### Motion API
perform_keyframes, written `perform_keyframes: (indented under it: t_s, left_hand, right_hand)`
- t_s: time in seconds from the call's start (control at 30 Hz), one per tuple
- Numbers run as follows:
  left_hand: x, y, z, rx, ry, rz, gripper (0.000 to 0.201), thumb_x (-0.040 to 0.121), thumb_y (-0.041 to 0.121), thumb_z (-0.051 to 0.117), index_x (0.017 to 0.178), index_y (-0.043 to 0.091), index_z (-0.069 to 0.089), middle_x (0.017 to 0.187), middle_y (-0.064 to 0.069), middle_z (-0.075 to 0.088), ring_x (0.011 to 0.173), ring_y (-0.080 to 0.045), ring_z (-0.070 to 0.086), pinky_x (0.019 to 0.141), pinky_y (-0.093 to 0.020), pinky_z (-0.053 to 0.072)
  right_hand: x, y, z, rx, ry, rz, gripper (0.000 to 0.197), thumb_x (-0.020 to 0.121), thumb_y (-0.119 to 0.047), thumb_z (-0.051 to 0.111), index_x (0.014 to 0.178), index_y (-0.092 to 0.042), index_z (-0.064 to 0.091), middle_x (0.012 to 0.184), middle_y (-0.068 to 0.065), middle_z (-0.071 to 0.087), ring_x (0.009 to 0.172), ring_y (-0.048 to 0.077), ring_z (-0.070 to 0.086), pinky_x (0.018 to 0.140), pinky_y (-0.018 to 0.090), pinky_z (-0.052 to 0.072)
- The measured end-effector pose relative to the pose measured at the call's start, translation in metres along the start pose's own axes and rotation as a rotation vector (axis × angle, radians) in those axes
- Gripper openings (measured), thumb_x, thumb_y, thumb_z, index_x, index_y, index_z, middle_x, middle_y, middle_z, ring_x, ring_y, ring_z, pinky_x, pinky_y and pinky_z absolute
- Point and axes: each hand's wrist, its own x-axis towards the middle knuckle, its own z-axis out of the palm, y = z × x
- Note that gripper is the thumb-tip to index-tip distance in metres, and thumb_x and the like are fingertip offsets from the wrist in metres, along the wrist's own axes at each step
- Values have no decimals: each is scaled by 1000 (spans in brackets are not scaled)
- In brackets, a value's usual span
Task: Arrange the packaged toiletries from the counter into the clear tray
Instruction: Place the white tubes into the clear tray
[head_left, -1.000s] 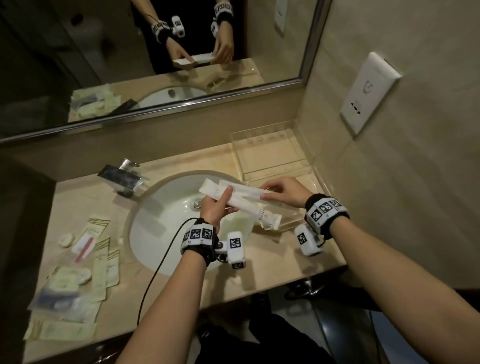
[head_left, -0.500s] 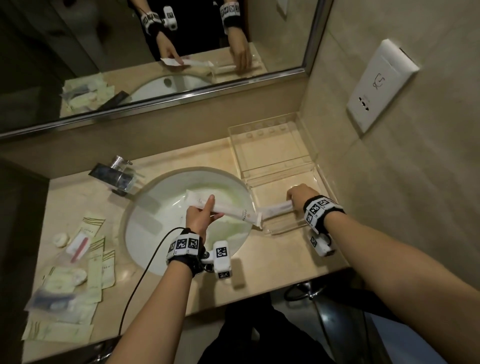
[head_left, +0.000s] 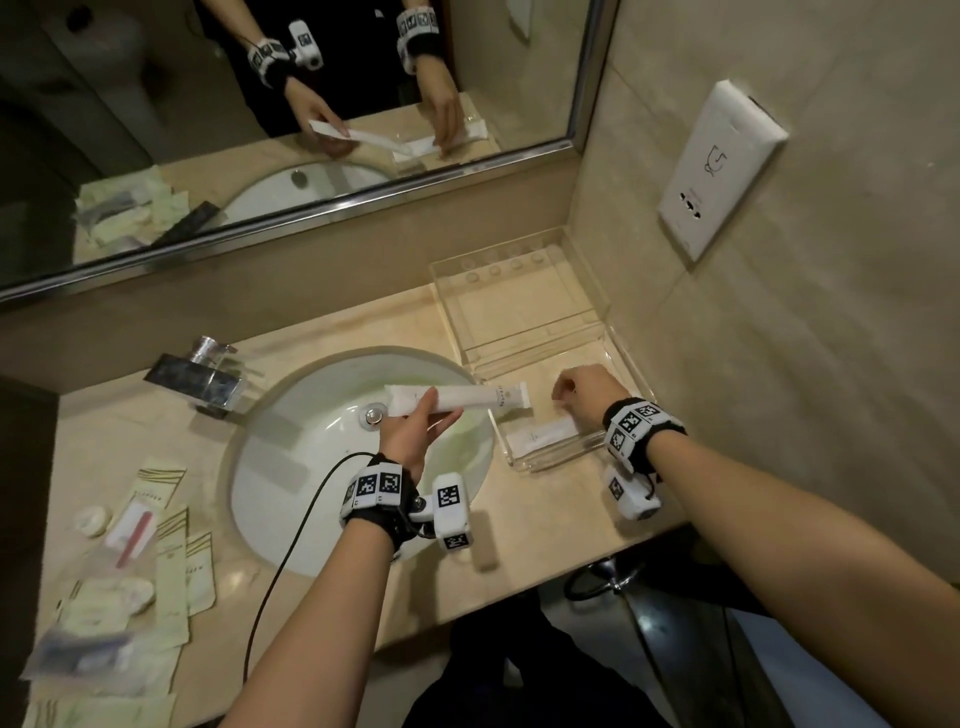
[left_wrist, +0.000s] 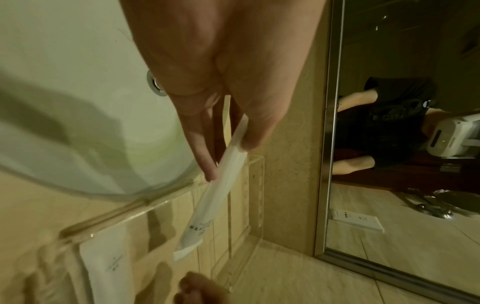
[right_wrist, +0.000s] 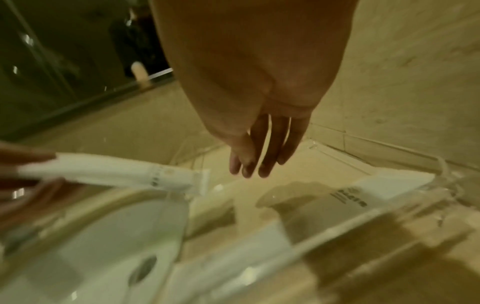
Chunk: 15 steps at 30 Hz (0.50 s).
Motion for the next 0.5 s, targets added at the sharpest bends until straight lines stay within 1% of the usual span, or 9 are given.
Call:
perform_keyframes:
  t_s: [0.03,0.1,0.13,0.2,0.27,0.33,0.4,0.47,0.5]
  left_hand:
    - [-1,0,4,-8,-13,-12,15,92,12,61,100,-1,59,107,-19,68,96,-31,69,81,-29,59]
    - [-2,-3,12,-31,-56,-26,15,91,11,63,100,1,60,107,-19,69,96,-30,70,77,-27,60]
    - [-1,-4,17,-45,-79,-33,18,90,12,65,102,-1,60,109,-20,69,96,-29,70,76,-26,60]
    - [-1,-8,28,-66,-113,-41,21,88,10,66,103,-3,61,108,-21,69,96,-30,70,78,-27,60]
    - [-1,-11,39,-89,-136,-58,21,87,9,68,102,-5,61,102,-20,71,94,-29,71,82,-29,59]
    - [1,-16,48,-93,-173,-77,23,86,9,69,103,-5,61,103,-21,71,95,-31,71,86,-32,58]
    - [4,-23,50,-49,-199,-86,29,85,9,69,108,-6,60,106,-23,70,98,-34,70,89,-36,57]
    - [10,-32,48,57,-170,-74,34,84,8,71,112,-7,58,108,-24,68,100,-37,68,88,-38,58]
    - [13,-36,46,153,-138,-48,34,83,8,72,111,-6,59,108,-24,67,101,-37,67,87,-40,58]
  right_hand:
    - [-2,-5,-5,125,80,-28,22,90,-3,57,85,-21,70,101,2,71,87,17,66,87,34,56]
    - [-8,-18,-19,279,168,-176,10,90,-13,65,98,-16,71,102,-1,72,90,12,64,90,28,52]
    - [-12,-25,-25,289,154,-270,18,86,-18,72,104,-16,71,104,-4,72,93,9,63,90,25,50]
    - [-17,-36,-33,214,63,-392,39,76,-25,82,112,-18,70,109,-8,70,99,5,60,90,18,45]
    - [-17,-38,-31,114,25,-442,44,72,-28,84,112,-19,69,108,-8,71,99,5,60,89,18,44]
    - [-16,-34,-26,91,33,-414,36,74,-26,82,107,-20,70,102,-5,73,95,9,63,89,26,49]
    - [-16,-28,-24,72,42,-348,24,78,-21,77,102,-19,71,96,-2,74,91,14,65,88,35,51]
    - [-14,-19,-23,-5,-3,-256,21,80,-17,75,101,-19,72,95,0,73,90,18,65,87,38,52]
    - [-13,-15,-23,-57,-36,-214,21,80,-15,75,100,-19,72,95,1,73,90,19,66,87,37,52]
